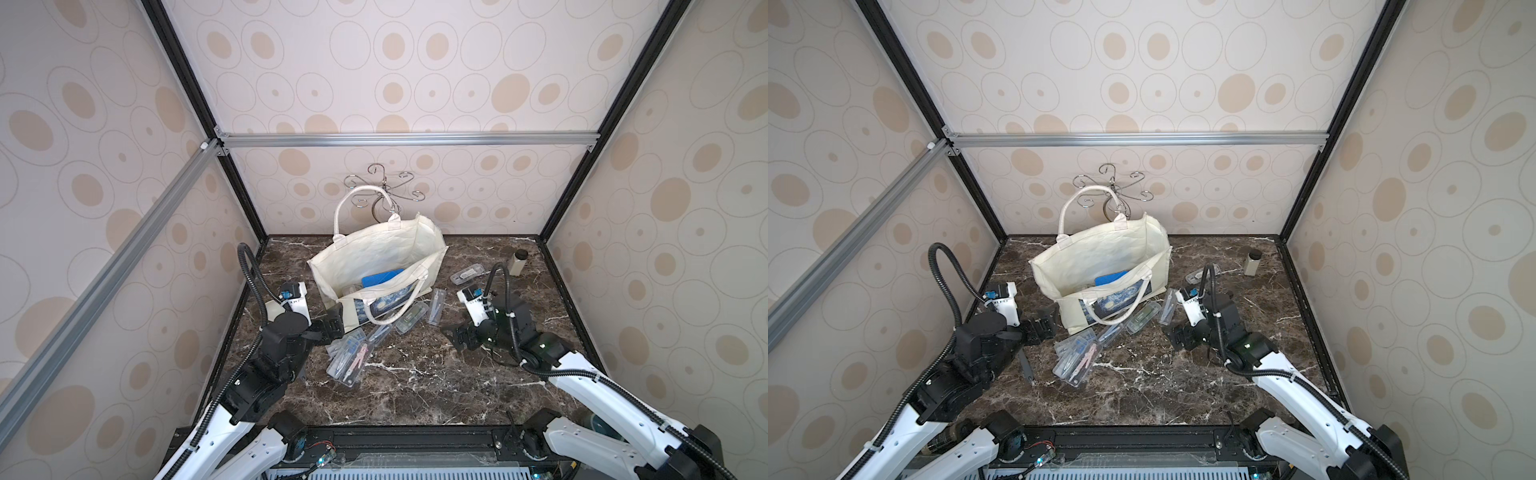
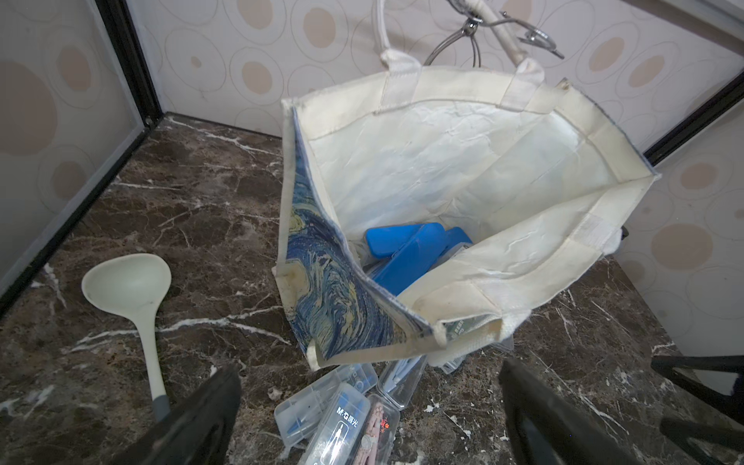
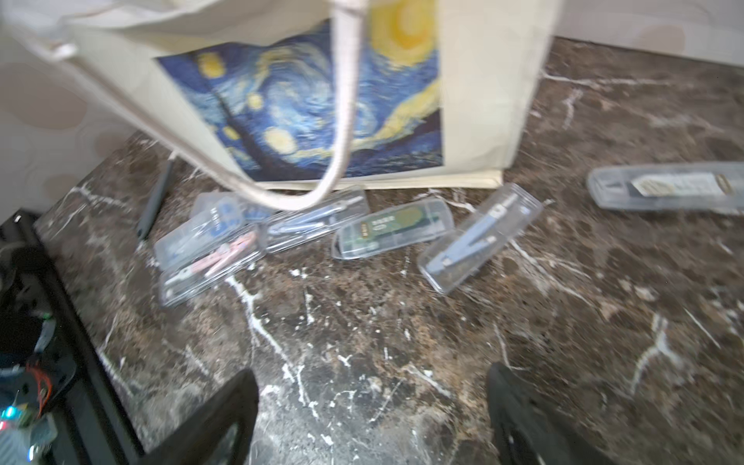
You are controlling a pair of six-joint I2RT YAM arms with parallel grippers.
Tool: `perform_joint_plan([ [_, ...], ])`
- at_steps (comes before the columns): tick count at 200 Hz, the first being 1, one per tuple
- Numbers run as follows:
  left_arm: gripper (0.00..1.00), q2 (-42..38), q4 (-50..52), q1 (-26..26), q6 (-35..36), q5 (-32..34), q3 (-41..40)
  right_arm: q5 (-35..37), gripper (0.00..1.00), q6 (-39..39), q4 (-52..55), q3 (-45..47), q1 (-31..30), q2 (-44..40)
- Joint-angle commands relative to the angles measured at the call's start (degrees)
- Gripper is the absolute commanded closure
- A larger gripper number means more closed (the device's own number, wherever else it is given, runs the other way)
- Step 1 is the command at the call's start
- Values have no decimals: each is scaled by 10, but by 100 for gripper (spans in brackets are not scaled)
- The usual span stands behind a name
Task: Put the compass set into the canvas bag
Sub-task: Pick up the compass set at the center of the board.
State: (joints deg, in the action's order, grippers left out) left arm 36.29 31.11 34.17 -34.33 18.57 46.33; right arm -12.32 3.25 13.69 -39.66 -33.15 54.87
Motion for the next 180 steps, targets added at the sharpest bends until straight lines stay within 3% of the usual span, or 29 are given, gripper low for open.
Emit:
perform_joint_plan([
  [1, 0, 8, -27, -1, -46, 7, -17, -23, 14, -78, -26, 2, -43, 4],
  [54, 0, 51, -30, -2, -45, -12, -53, -36, 16, -215, 42, -97, -175, 148],
  [96, 0, 57, -75, -5, -44, -34, -105, -52, 13, -358, 28, -141, -254, 257],
  [180, 0, 178, -163, -58, -5, -47, -92, -55, 10, -517, 7, -233, -274, 434],
])
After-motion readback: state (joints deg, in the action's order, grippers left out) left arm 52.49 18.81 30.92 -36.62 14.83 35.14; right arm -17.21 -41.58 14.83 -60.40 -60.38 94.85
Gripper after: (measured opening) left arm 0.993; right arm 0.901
